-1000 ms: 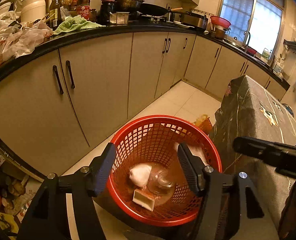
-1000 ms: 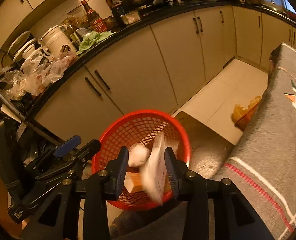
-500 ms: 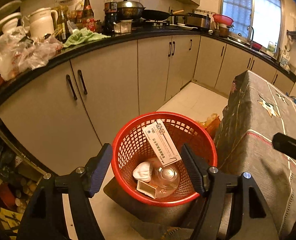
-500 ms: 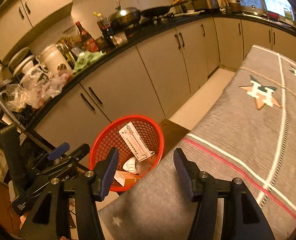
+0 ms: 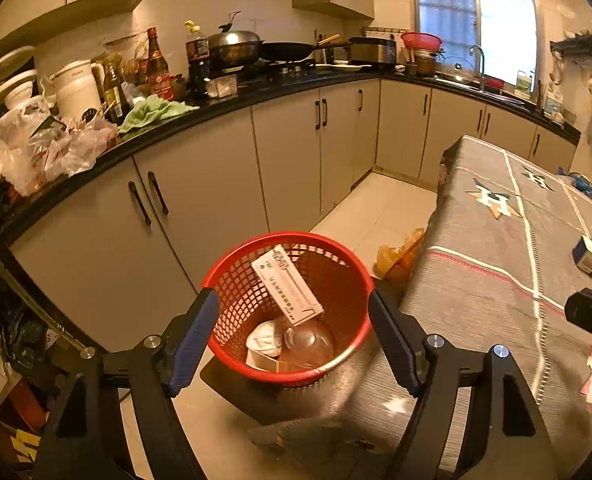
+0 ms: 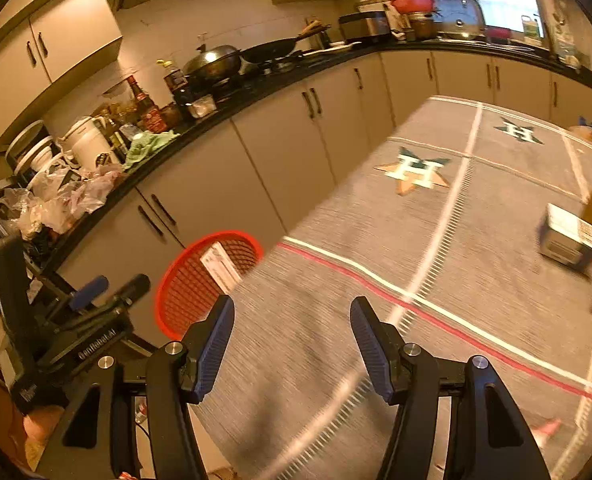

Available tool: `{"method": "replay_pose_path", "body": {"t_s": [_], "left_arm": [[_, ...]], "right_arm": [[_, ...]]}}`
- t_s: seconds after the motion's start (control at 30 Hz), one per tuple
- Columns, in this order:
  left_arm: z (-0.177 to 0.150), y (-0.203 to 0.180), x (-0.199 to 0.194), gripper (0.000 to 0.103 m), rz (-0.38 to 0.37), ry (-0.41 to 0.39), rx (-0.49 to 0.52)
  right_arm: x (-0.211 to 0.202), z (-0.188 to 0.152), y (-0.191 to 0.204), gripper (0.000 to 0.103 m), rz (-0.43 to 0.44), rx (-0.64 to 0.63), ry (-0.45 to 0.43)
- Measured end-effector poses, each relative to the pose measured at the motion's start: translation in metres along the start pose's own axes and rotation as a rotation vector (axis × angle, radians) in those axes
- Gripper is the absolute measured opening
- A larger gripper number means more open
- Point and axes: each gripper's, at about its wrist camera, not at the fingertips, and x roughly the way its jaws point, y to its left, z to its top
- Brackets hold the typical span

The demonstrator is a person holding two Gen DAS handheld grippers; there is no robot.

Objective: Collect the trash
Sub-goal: 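Return both tools to the table toward the white box and plastic bag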

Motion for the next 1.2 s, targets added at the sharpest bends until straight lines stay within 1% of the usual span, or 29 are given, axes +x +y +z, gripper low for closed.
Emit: {"method": "replay_pose_path", "body": {"t_s": [0.37, 0.57, 0.7, 0.83, 0.97, 1.07, 1.2], "left_arm": [[-0.004, -0.045, -0.032, 0.077, -0.025, -0.036, 0.09], [-0.006, -0.065, -0.04, 0.077, -0.037, -0.04, 0.125], [-0.007, -0.074, -0.044, 0.077, -0.065, -0.035, 0.142], [-0.008, -0.087, -0.049, 0.077, -0.122, -0.028, 0.158], [-0.006, -0.108, -0.05, 0.079, -0.204, -0.005, 0.176], [-0.003, -0.137, -0.048, 0.079, -0.273, 0.016, 0.213], [0.003, -0.178, -0.052, 0.079, -0.369, 0.009, 0.284]], "right_arm": [[-0.056, -0.029, -0.052, 0.066, -0.083, 0.053, -0.047], [-0.077, -0.041, -0.082, 0.066, -0.114, 0.109, -0.066], [-0.09, -0.05, -0.102, 0.066, -0.134, 0.142, -0.077], [-0.107, -0.063, -0.127, 0.066, -0.167, 0.179, -0.09], [-0.128, -0.076, -0.16, 0.066, -0.218, 0.24, -0.108], [-0.146, -0.084, -0.188, 0.066, -0.256, 0.301, -0.129], [-0.165, -0.09, -0.222, 0.066, -0.298, 0.371, -0.151]]}}
